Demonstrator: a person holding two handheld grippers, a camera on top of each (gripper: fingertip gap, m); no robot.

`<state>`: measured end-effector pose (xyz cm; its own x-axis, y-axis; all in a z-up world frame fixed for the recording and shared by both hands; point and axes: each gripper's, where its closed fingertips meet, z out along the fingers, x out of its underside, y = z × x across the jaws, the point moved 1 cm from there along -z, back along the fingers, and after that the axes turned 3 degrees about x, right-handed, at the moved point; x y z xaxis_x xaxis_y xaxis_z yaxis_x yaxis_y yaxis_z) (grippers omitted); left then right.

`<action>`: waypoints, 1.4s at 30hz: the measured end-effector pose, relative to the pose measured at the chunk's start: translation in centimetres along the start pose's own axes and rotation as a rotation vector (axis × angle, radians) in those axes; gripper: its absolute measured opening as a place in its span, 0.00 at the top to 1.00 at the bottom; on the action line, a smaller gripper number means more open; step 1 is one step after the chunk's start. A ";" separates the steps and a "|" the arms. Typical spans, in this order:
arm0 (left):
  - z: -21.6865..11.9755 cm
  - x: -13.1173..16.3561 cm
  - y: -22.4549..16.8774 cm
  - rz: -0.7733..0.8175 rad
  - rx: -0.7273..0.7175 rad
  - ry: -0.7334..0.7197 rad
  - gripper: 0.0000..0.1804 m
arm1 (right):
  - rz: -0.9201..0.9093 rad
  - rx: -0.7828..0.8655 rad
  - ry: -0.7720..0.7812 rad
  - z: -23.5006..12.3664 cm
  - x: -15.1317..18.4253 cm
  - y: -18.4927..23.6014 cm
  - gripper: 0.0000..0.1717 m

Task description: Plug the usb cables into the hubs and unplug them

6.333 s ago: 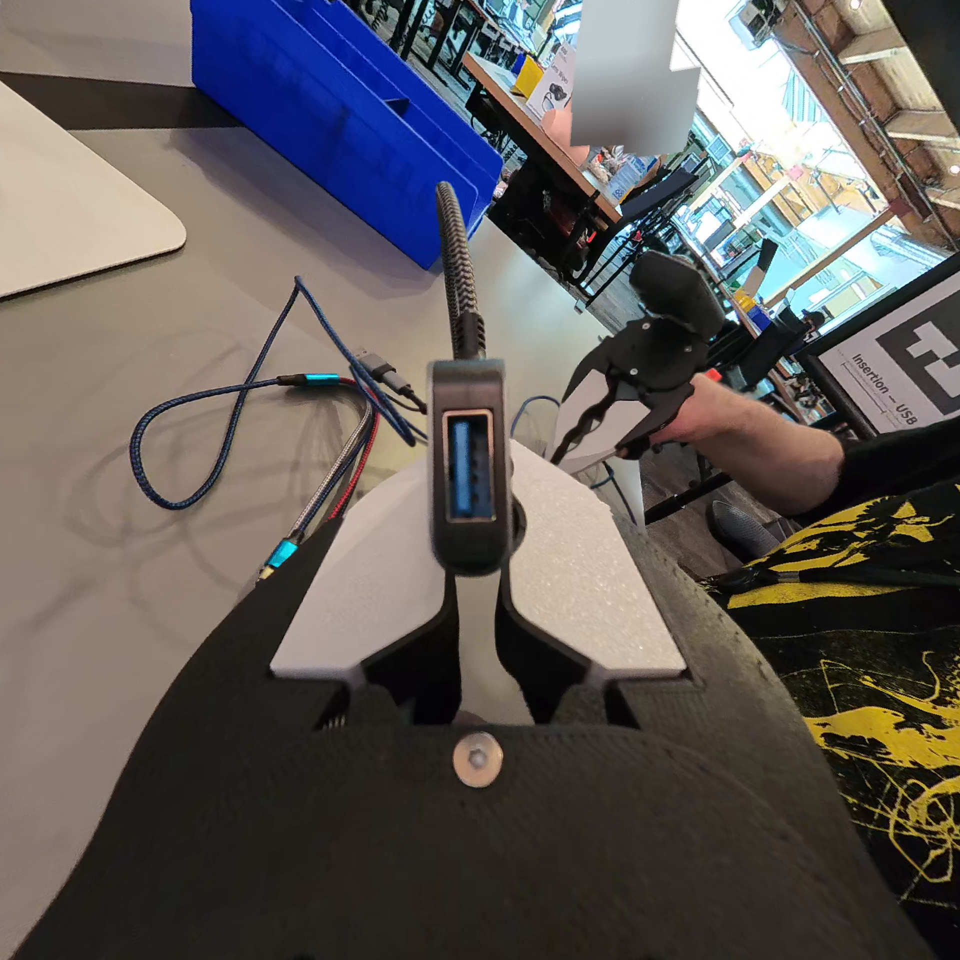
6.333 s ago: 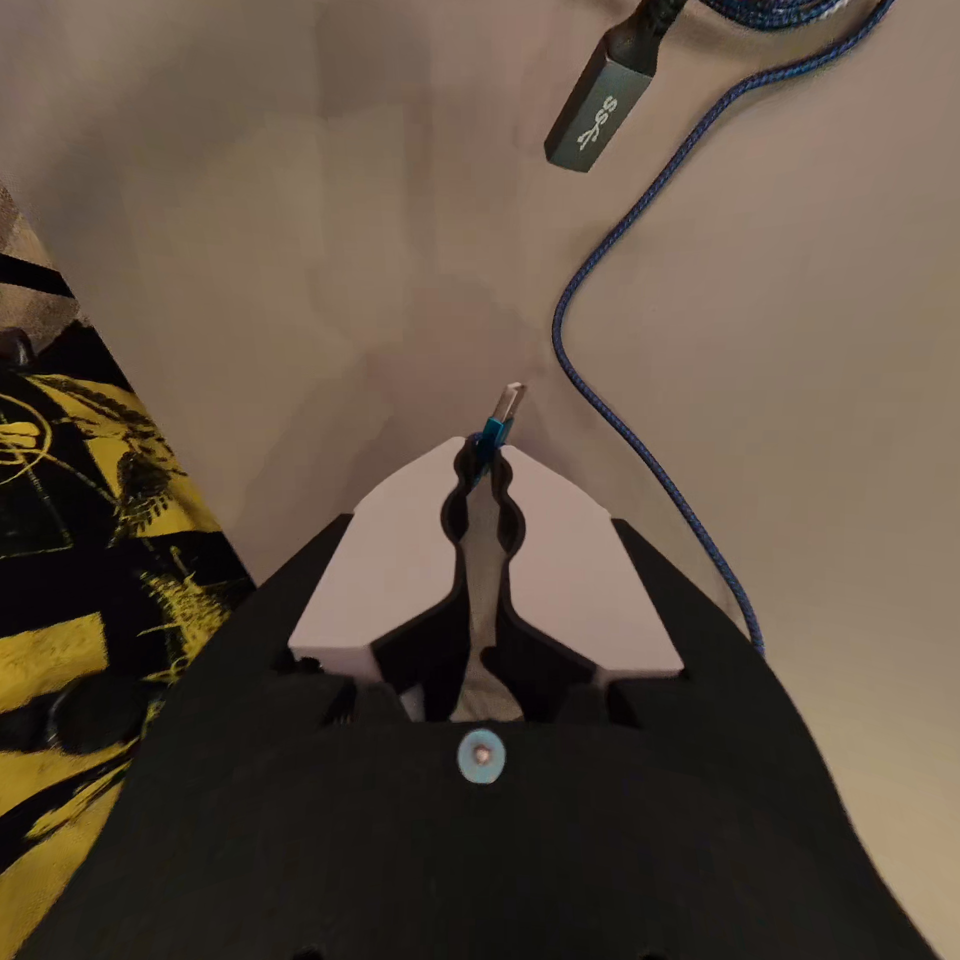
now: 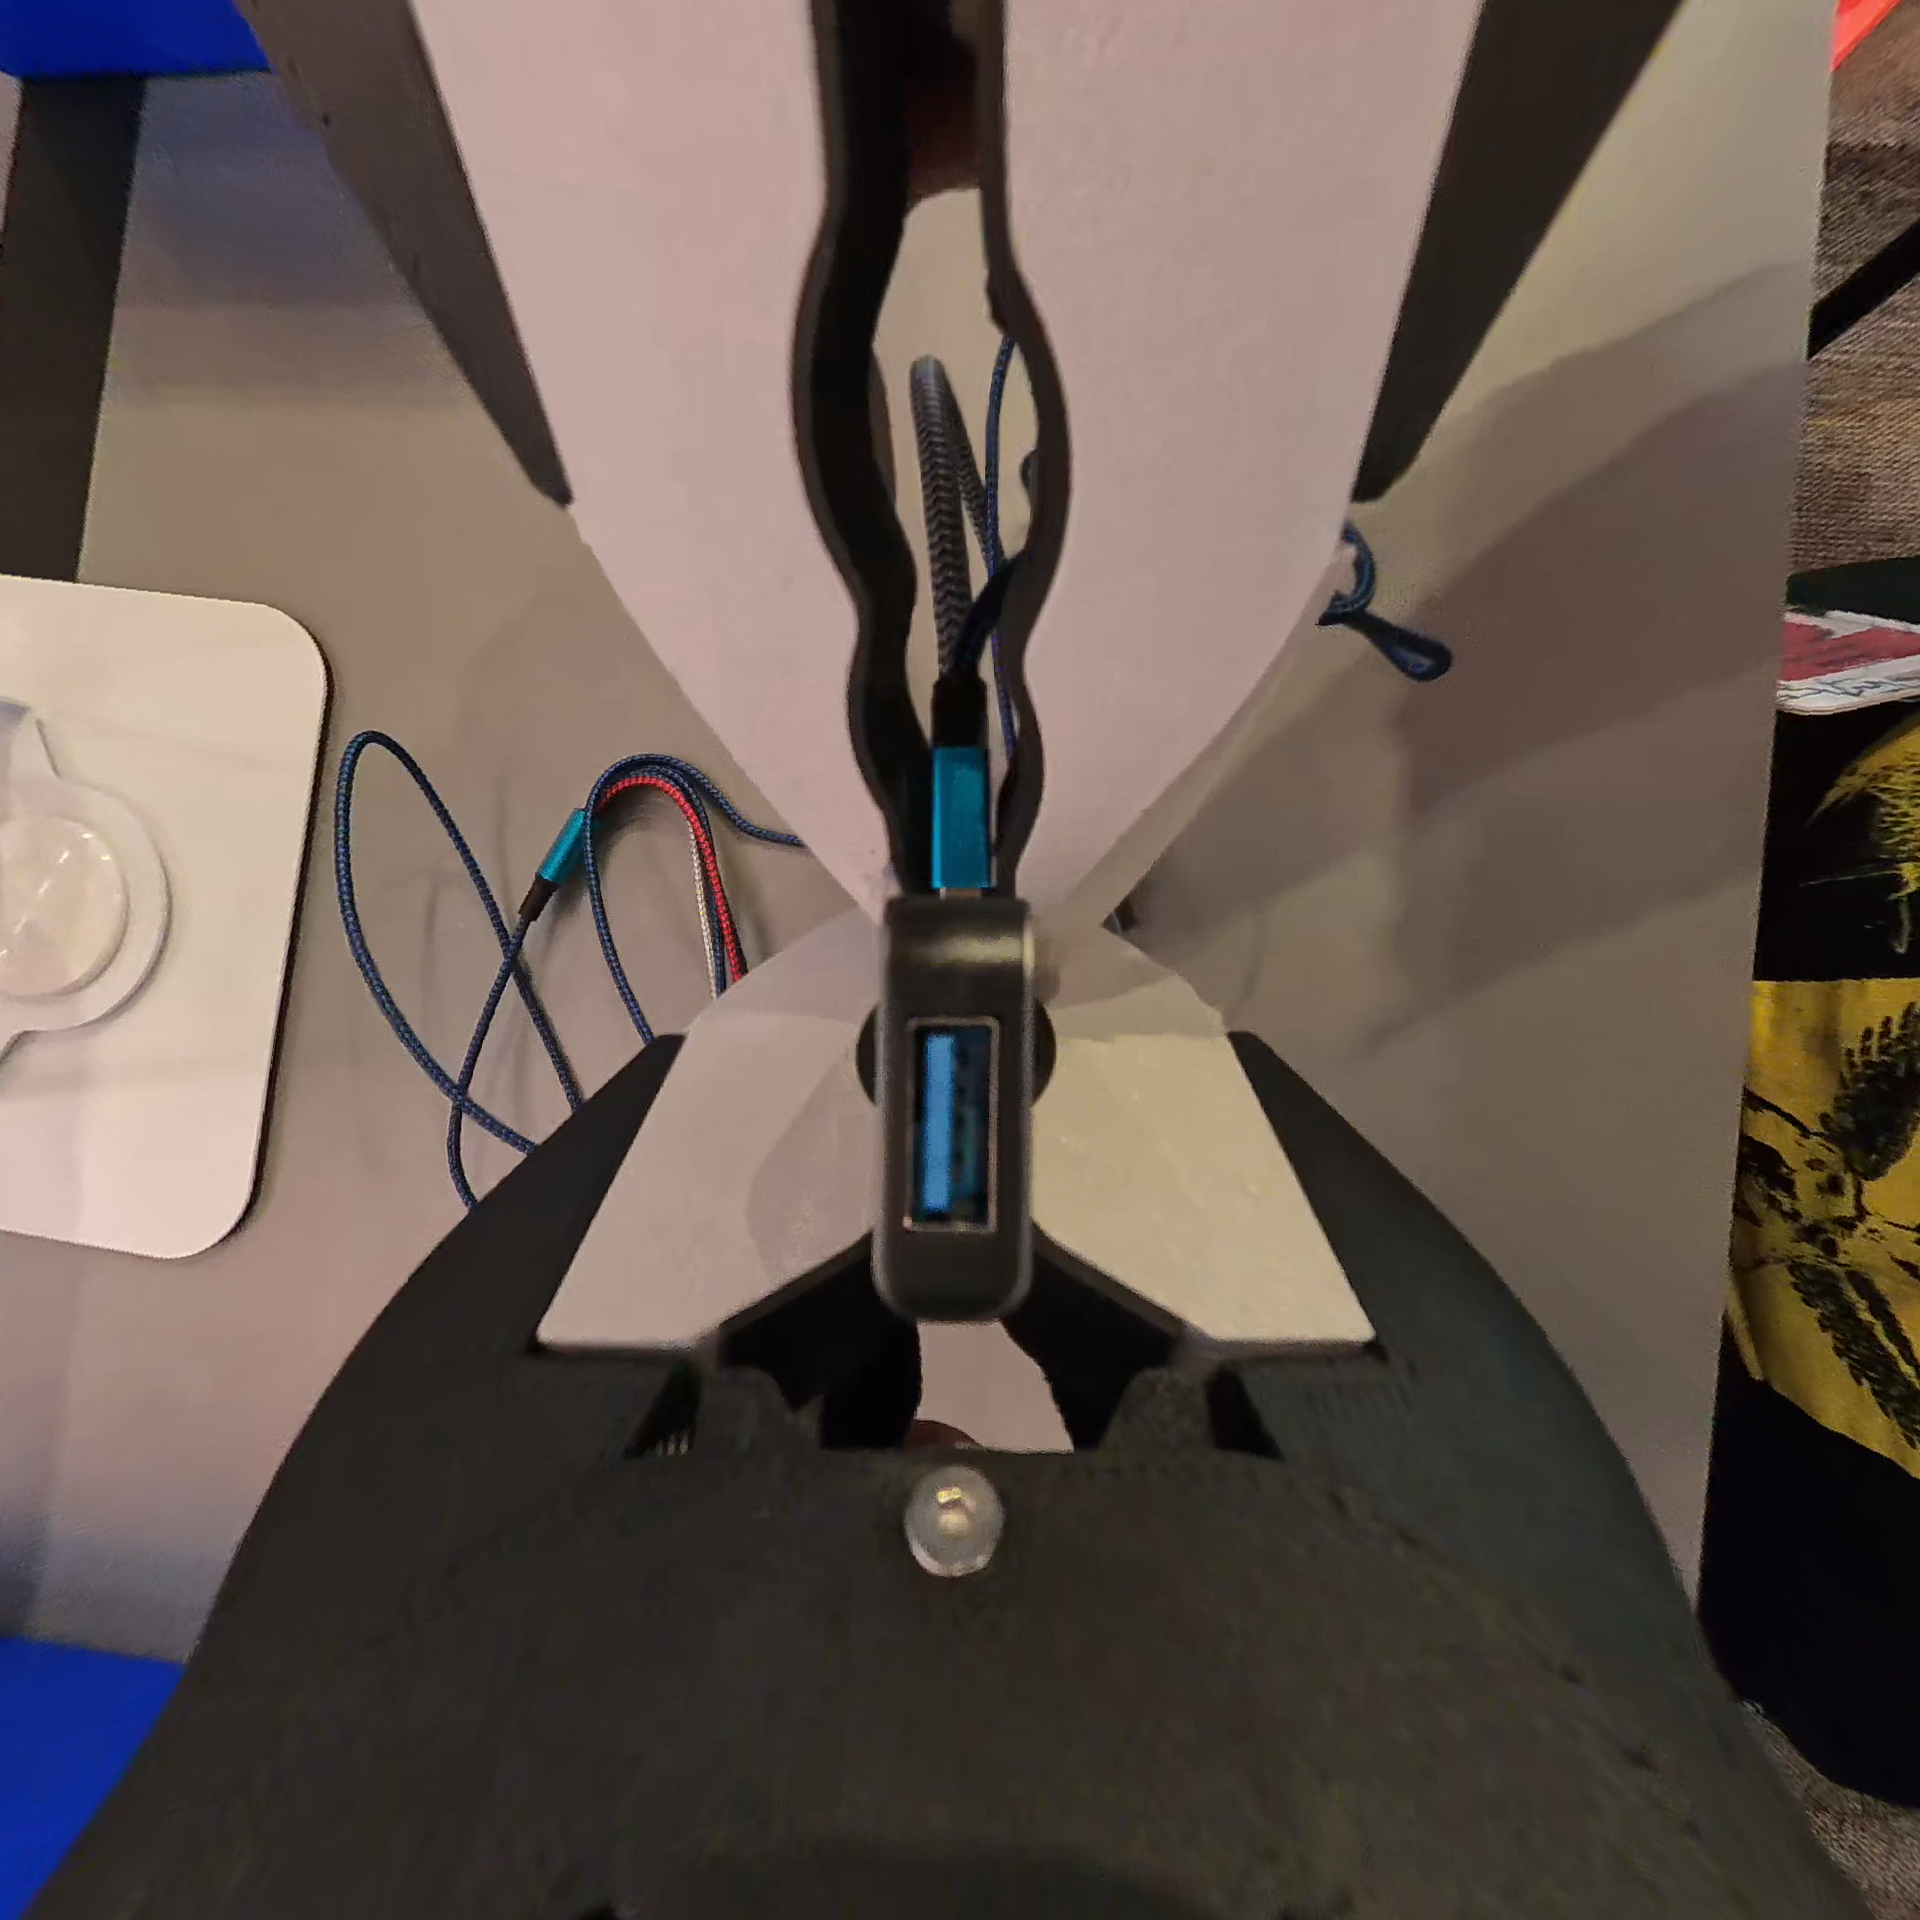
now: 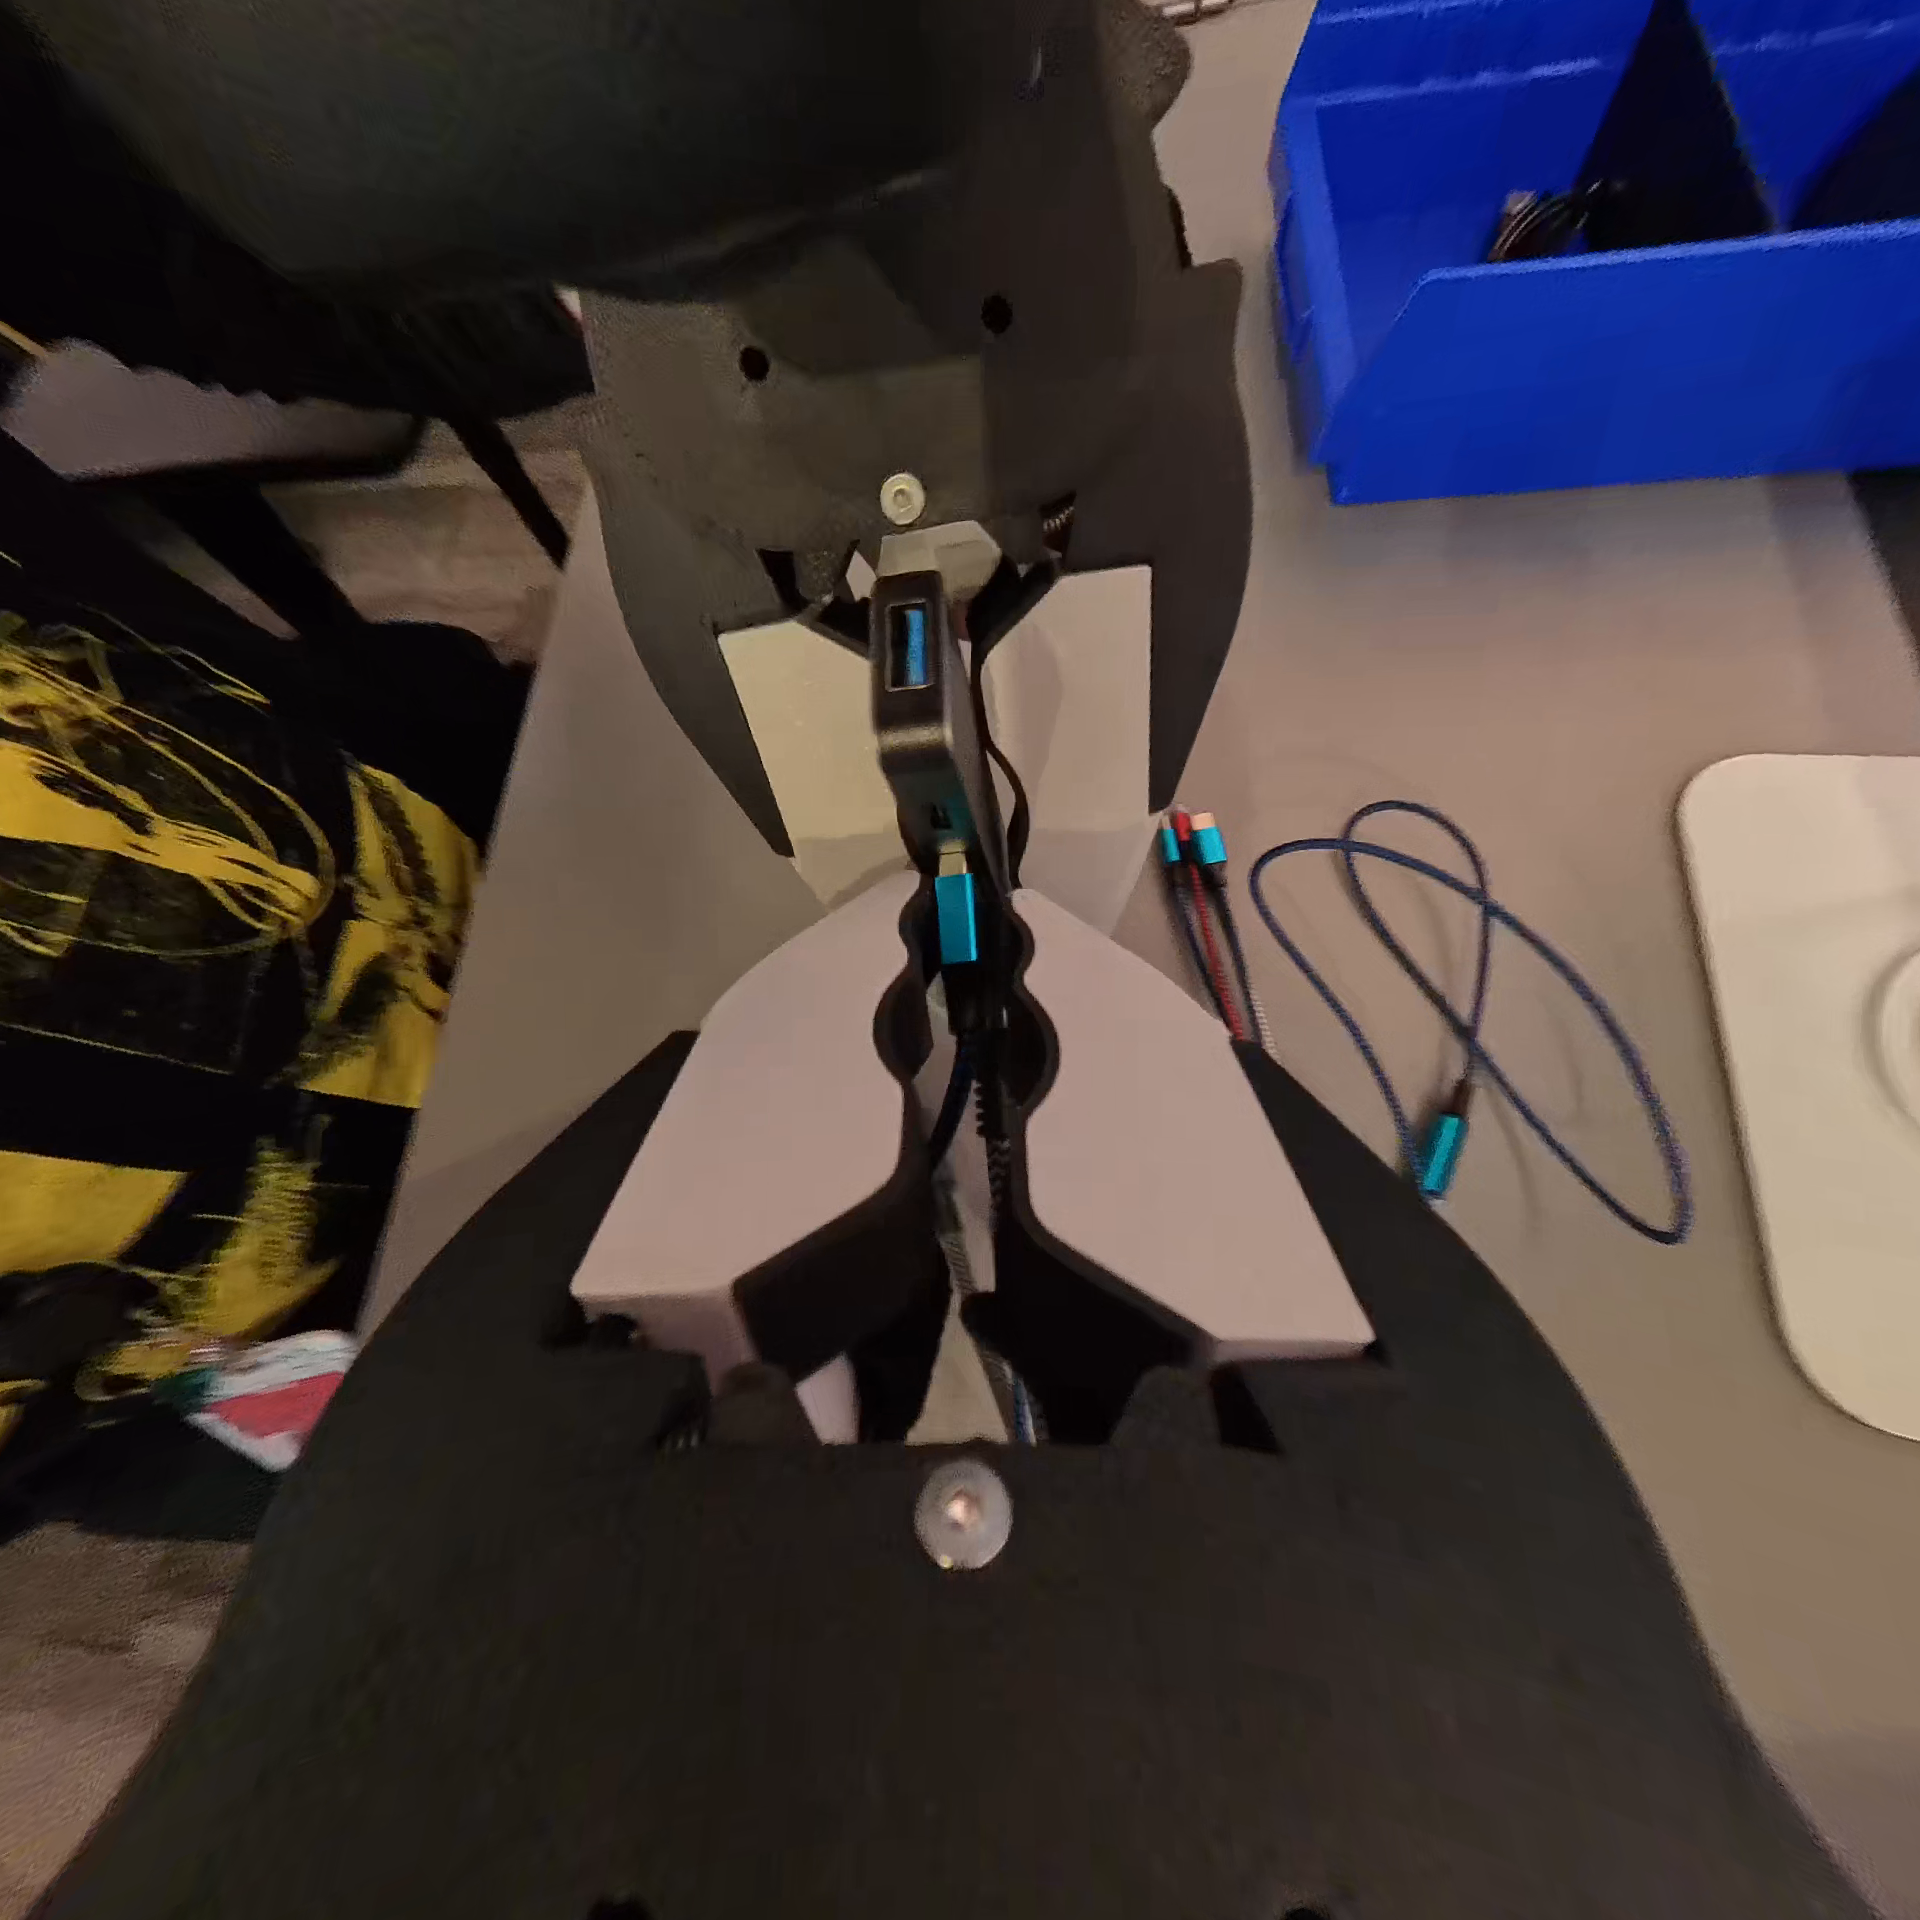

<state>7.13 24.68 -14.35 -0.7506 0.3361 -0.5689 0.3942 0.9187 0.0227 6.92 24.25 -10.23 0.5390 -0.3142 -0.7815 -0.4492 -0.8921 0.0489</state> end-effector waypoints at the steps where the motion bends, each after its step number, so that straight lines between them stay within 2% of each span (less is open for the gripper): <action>1: 0.0 0.0 -0.1 0.008 0.001 0.002 0.93 | -0.017 0.015 0.005 0.0 0.1 0.1 0.96; 3: -0.5 -0.4 -0.4 0.002 0.014 -0.037 0.92 | 0.003 0.001 -0.025 -0.2 -0.1 0.5 0.97; 7: -3.9 -2.6 0.5 -0.046 -0.029 -0.250 0.85 | 0.065 0.026 -0.125 -2.9 -0.5 -0.2 0.97; 10: -7.3 -2.9 2.1 -0.095 -0.116 -0.379 0.80 | 0.094 0.074 -0.214 -6.5 -1.2 -1.2 0.97; 13: -9.4 -1.7 3.0 -0.152 -0.160 -0.445 0.80 | 0.087 0.174 -0.271 -11.7 -2.6 -2.7 0.97; 16: -9.2 0.0 2.9 -0.205 -0.148 -0.452 0.82 | 0.065 0.307 -0.294 -17.6 -4.5 -4.9 0.97; 22: -6.2 3.3 2.2 -0.285 -0.129 -0.396 0.82 | 0.014 0.548 -0.253 -27.8 -8.9 -9.5 0.97; 24: -5.0 4.1 2.0 -0.303 -0.122 -0.380 0.82 | 0.026 0.587 -0.248 -30.3 -10.4 -10.9 0.97; 26: -3.9 5.2 2.2 -0.325 -0.129 -0.343 0.82 | 0.035 0.579 -0.214 -31.0 -11.1 -11.5 0.97; 29: -2.5 6.6 2.4 -0.353 -0.125 -0.317 0.81 | 0.041 0.488 -0.126 -27.4 -9.9 -10.6 0.97; 37: -1.5 10.0 1.9 -0.467 -0.103 -0.326 0.82 | 0.093 0.114 0.185 -6.0 1.3 -7.5 0.97; 40: -1.6 10.8 1.3 -0.504 -0.093 -0.354 0.82 | 0.124 0.027 0.309 -0.4 4.7 -7.8 0.97; 42: -1.6 11.4 1.1 -0.518 -0.095 -0.359 0.82 | 0.171 -0.024 0.313 1.9 5.5 -8.4 0.97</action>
<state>-1.82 29.83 -19.49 -0.6002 -0.2323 -0.7654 -0.0339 0.9634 -0.2658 12.32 30.63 -16.13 0.6512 -0.5411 -0.5321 -0.5374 -0.8239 0.1800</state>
